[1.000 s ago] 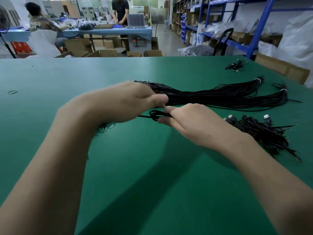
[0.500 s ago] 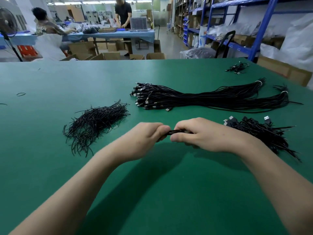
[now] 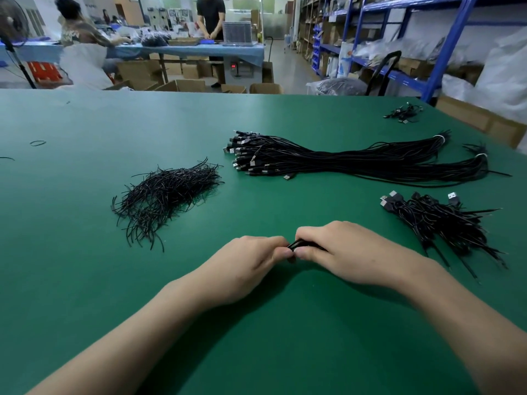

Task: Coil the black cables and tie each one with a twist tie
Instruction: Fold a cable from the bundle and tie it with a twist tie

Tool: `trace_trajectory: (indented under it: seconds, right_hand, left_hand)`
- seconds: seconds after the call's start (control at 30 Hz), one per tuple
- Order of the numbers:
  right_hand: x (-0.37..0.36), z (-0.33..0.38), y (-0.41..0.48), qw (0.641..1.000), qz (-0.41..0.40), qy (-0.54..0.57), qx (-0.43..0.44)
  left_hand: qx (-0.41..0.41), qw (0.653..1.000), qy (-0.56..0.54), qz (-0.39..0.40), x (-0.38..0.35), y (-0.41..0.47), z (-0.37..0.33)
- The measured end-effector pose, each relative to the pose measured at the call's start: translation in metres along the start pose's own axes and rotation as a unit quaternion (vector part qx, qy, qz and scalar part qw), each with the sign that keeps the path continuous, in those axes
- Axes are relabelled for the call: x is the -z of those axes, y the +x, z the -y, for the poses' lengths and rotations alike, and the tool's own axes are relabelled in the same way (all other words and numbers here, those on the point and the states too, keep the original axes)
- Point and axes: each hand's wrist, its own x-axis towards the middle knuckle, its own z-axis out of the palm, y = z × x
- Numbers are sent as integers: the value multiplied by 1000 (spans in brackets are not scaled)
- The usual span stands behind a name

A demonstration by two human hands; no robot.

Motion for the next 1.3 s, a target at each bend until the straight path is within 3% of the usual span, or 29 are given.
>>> trace_trajectory:
  seconds: [0.13, 0.2, 0.27, 0.33, 0.43, 0.53, 0.77, 0.87, 1.07, 1.17, 1.3]
  right_hand:
    - [8, 5, 6, 997, 21, -70, -16]
    - [12, 6, 9, 995, -53, -81, -34]
    - [13, 6, 10, 977, -193, 40, -80]
    - [8, 12, 10, 925, -243, 261, -127]
    - [-14, 30, 15, 841, -149, 507, -114]
    - [-30, 43, 22, 786, -169, 591, -67]
    - [-44, 39, 18, 735, -239, 632, -56]
    - [-45, 37, 18, 733, -254, 628, -59]
    - [-49, 34, 18, 730, -278, 620, -69]
    - [-48, 31, 17, 736, -276, 613, -84]
    - [-49, 30, 15, 751, -261, 600, -89]
  left_hand:
    - [-13, 994, 99, -31, -3, 1, 2]
    - [1, 995, 44, -91, -4, 2, 4]
    - [24, 979, -119, -164, -4, 4, 6]
    - [35, 941, -274, -195, -3, 4, 6]
    - [33, 906, -381, -182, -9, 3, 2]
    - [34, 898, -408, -161, -17, 4, -6]
    - [2, 896, -433, -94, -20, 4, -16]
    - [-5, 893, -443, -75, -21, 5, -19]
    - [33, 956, -273, -104, -13, 0, -6]
    - [86, 980, -64, -170, 9, -3, 7]
    - [240, 921, 172, -255, 48, -16, 38]
